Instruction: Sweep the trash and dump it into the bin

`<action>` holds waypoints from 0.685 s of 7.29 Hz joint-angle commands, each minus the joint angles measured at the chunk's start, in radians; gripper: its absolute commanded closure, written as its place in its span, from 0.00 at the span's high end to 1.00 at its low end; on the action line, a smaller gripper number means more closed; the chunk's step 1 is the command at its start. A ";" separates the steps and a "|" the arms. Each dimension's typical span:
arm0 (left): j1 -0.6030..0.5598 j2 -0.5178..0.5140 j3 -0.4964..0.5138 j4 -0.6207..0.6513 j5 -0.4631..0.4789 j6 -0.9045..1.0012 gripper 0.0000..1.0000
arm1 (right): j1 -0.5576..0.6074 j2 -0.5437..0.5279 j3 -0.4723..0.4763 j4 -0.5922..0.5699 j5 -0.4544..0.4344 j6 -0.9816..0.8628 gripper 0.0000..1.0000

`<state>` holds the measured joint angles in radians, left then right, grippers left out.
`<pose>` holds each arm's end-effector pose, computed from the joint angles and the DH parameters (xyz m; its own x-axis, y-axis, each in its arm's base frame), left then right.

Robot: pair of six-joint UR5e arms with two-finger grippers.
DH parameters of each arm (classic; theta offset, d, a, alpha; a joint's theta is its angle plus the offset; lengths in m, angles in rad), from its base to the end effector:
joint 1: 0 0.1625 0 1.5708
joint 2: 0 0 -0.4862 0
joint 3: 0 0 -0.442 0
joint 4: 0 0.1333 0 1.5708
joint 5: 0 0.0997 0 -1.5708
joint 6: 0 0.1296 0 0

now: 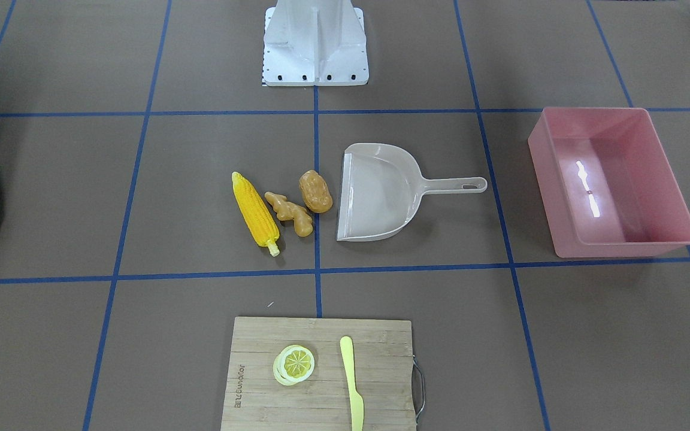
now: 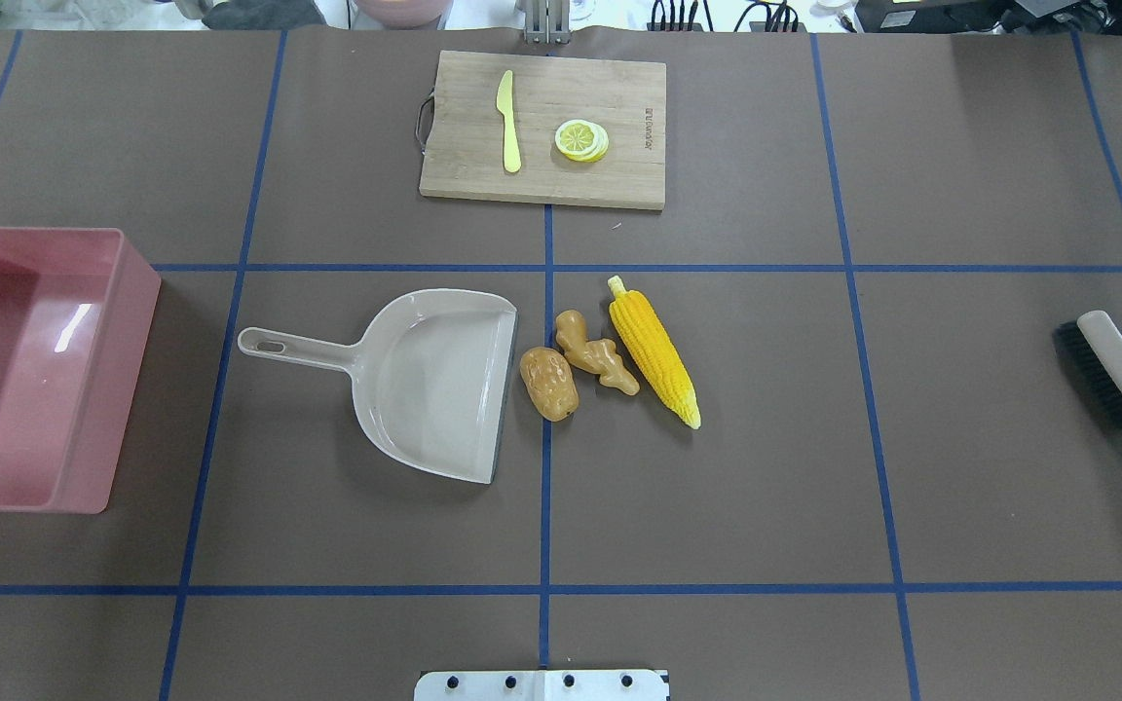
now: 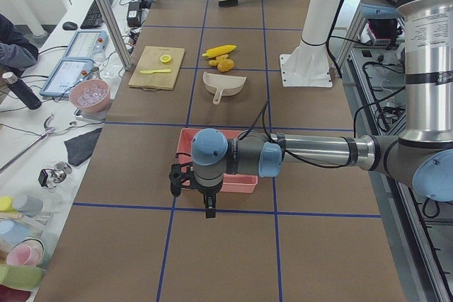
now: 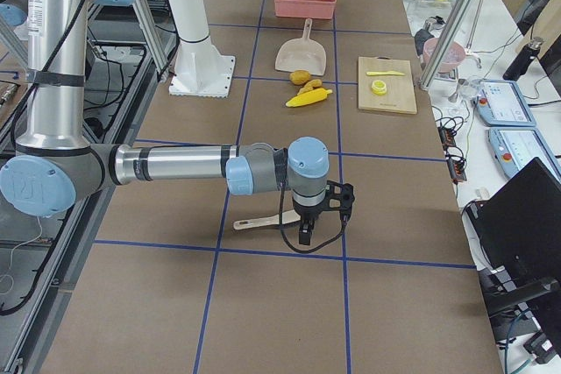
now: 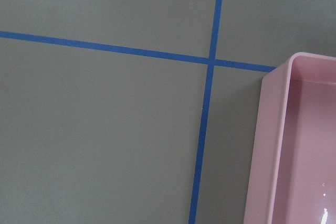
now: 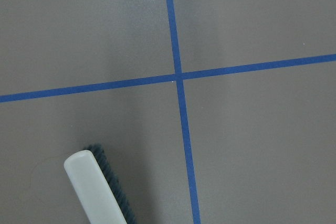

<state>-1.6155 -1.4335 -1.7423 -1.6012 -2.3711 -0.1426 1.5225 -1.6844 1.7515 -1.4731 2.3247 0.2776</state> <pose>-0.0617 -0.4782 0.7126 0.6844 -0.1267 -0.7180 0.1433 0.9890 -0.0379 0.0204 -0.5013 0.6928 0.7081 0.1283 0.6943 -0.1523 0.9880 -0.0273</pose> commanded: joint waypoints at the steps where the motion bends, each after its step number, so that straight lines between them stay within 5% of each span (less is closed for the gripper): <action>1: 0.000 0.001 0.001 0.000 0.001 0.003 0.99 | -0.004 0.000 0.000 -0.001 -0.001 0.002 1.00; 5: 0.002 -0.001 -0.025 -0.014 -0.005 0.012 0.99 | -0.005 0.000 0.000 -0.001 0.001 0.002 1.00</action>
<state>-1.6155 -1.4341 -1.7536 -1.6096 -2.3725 -0.1323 1.5172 -1.6843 1.7518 -1.4741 2.3238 0.2792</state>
